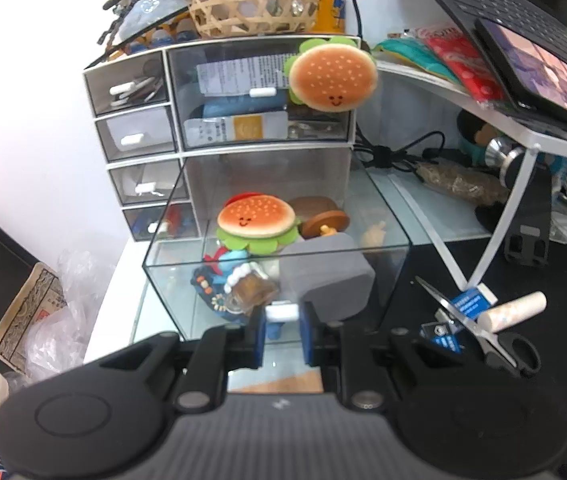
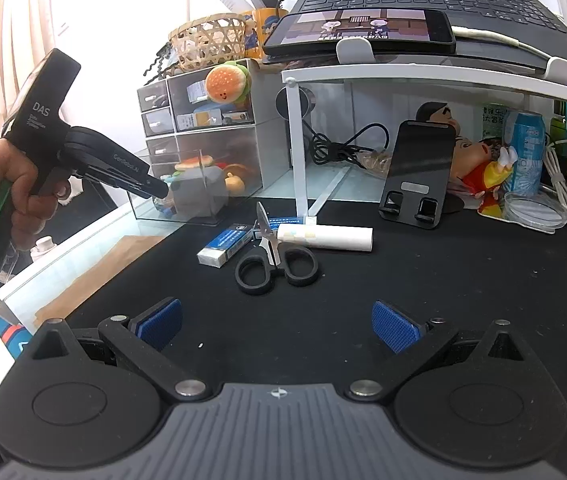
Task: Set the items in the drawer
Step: 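Hold the clear drawer open with the left gripper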
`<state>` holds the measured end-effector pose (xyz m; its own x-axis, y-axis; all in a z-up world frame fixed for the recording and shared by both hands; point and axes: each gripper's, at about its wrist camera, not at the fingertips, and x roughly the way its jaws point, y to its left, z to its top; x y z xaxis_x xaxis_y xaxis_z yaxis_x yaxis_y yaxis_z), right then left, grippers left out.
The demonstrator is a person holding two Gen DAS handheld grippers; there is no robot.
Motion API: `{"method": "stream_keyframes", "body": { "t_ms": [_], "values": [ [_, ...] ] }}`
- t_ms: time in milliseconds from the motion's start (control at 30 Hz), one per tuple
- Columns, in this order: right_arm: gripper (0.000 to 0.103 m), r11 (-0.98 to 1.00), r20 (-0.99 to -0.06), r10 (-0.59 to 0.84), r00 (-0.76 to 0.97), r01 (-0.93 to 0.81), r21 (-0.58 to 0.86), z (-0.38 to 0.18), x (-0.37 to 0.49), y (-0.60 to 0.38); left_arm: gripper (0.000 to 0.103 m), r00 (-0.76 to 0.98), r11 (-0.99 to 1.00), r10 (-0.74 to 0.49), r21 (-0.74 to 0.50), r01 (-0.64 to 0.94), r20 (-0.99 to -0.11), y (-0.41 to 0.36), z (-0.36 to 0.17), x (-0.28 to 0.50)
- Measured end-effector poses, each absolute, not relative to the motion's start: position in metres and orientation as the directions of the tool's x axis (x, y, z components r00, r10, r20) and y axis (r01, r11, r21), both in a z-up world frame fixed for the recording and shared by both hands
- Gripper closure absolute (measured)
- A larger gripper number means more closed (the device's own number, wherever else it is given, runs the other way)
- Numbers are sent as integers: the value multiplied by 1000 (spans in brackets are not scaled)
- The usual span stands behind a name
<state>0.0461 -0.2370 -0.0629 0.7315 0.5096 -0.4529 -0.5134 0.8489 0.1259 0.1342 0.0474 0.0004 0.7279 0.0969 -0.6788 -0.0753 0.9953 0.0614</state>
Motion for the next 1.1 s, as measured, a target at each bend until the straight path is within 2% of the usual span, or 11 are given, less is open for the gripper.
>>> {"method": "stream_keyframes", "body": {
  "t_ms": [1100],
  "values": [
    [0, 844, -468, 504, 726, -529, 90, -65, 44, -225, 82, 726, 997, 80, 49, -64, -683, 47, 4, 118]
  ]
}}
